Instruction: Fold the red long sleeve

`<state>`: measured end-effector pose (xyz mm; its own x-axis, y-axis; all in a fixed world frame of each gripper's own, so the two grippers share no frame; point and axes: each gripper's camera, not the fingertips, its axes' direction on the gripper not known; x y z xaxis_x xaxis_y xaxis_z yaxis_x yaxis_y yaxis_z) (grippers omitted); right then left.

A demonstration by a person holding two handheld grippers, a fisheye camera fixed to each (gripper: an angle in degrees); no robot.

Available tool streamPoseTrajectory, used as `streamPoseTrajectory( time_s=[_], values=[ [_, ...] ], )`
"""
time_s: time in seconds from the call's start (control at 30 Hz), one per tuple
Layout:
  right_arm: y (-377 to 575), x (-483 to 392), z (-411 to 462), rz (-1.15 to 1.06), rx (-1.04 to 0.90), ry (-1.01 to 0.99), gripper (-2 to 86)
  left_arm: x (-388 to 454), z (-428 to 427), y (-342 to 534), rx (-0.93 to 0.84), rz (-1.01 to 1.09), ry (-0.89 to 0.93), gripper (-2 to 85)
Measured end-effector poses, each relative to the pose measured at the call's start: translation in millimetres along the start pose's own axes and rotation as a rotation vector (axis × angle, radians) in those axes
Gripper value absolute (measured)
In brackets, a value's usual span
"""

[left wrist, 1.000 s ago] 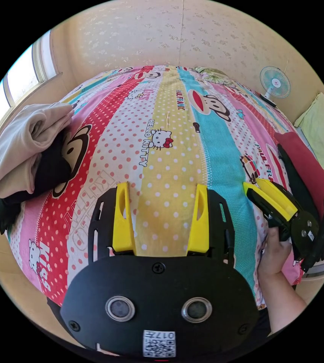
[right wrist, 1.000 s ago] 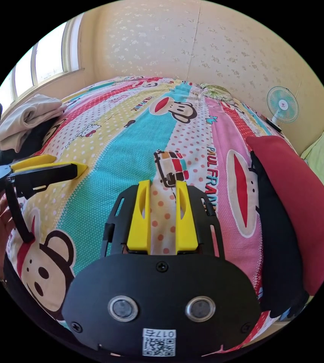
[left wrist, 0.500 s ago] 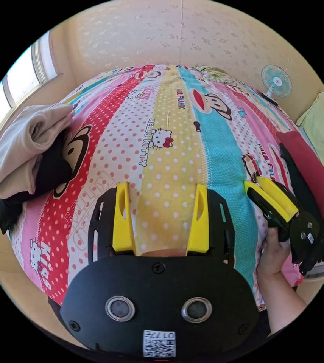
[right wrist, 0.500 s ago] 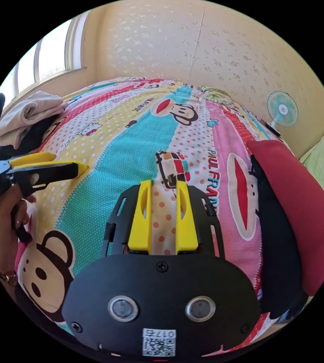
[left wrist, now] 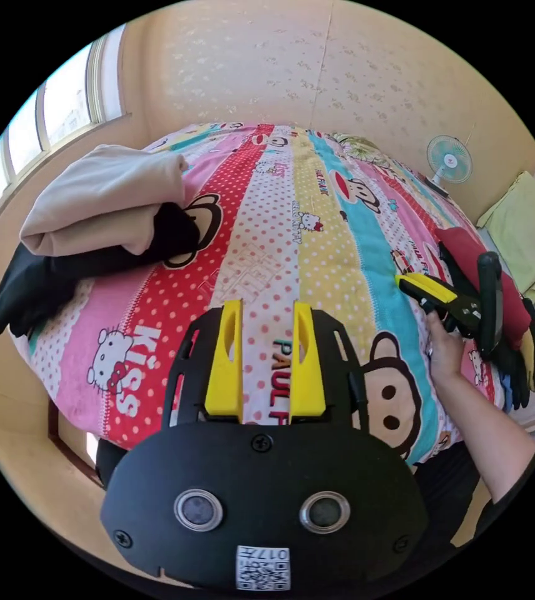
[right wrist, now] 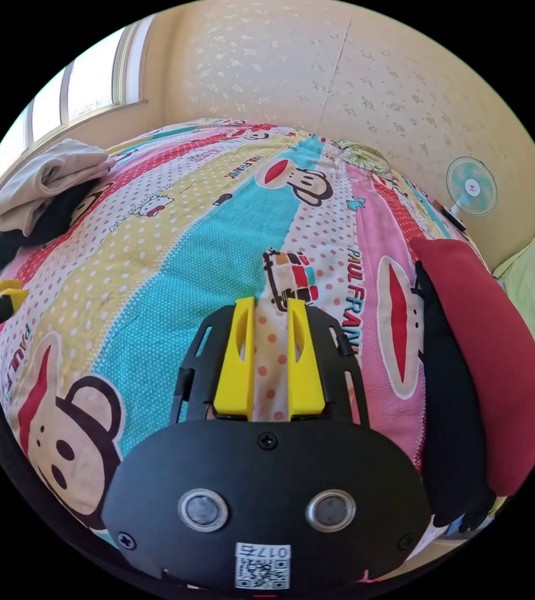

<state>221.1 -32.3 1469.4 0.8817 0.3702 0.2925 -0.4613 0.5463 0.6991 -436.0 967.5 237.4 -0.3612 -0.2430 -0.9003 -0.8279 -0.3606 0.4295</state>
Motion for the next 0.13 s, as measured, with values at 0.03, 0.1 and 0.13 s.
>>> streamPoseTrajectory(
  time_s=[0.03, 0.1, 0.13],
  values=[
    [-2.9, -3.6, -1.1, -0.012, -0.010, 0.014, 8.0, -13.4, 2.3, 6.1, -0.046, -0.012, -0.036, 8.9],
    [-6.3, -2.8, -3.2, -0.004, -0.016, 0.019, 7.7, -32.9, 10.9, 16.4, -0.081, -0.050, -0.074, 7.9],
    [-8.9, -0.2, -4.8, -0.001, -0.022, 0.002, 7.5, -41.5, 19.3, 25.2, -0.060, -0.060, -0.040, 7.6]
  ],
)
